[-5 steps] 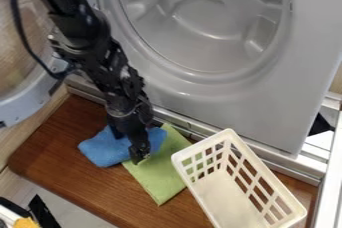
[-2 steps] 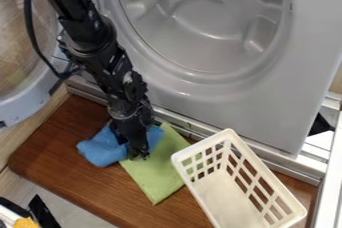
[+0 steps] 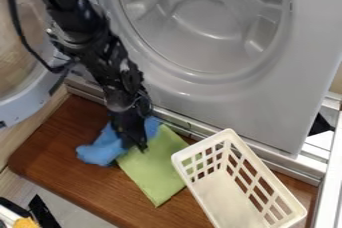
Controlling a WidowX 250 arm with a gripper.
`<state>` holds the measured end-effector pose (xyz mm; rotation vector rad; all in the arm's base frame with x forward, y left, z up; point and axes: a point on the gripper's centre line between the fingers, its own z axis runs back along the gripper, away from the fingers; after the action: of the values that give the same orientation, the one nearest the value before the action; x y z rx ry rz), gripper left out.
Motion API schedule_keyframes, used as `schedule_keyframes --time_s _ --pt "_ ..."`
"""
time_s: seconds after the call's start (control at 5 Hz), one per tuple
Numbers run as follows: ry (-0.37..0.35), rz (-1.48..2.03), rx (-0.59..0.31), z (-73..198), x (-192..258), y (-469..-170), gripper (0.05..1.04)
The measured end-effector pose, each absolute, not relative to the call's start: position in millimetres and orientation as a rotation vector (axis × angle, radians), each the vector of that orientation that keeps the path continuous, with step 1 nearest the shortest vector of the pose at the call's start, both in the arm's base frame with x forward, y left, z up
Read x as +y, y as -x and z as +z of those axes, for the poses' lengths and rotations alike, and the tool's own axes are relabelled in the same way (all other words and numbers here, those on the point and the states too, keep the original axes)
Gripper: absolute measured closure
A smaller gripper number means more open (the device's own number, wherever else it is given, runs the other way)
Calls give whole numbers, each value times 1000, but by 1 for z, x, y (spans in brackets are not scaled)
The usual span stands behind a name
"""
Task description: Pick blue cloth and place it inside of the washing machine
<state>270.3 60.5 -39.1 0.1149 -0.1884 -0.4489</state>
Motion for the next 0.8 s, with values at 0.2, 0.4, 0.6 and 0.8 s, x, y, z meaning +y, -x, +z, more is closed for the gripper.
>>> schedule_keyframes --time_s 0.2,0.4,0.6,0.8 --pt "-151 -428 -209 -6 68 -264 992" --pt "-165 -424 -278 32 67 -260 992" --pt "-157 -446 -343 51 61 -264 992" --pt "-163 -504 -391 68 50 -275 992"
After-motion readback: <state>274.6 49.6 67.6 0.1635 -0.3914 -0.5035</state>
